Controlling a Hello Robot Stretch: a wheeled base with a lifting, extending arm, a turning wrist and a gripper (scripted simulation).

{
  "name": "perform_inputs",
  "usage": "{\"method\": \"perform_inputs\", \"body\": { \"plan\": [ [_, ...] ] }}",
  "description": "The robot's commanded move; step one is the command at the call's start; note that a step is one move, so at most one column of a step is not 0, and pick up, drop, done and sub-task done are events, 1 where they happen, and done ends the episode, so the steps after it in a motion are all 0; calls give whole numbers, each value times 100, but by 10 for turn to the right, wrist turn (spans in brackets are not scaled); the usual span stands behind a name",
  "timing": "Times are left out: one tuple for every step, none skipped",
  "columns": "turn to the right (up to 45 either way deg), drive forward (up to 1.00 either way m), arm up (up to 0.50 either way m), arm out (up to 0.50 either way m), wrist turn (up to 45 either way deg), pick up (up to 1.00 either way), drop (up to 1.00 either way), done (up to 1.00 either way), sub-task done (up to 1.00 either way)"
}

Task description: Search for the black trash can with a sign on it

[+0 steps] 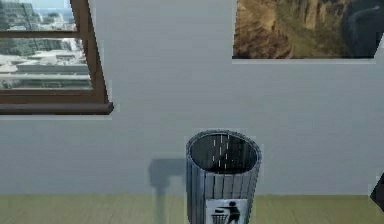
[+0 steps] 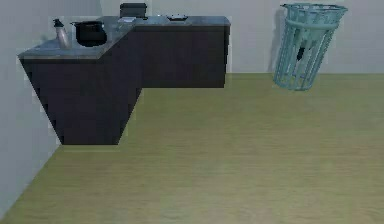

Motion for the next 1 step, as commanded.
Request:
{"method": "perform_inputs", "body": {
  "plan": [
    [90, 0, 0, 0, 0, 0, 0, 0, 0]
  ]
}}
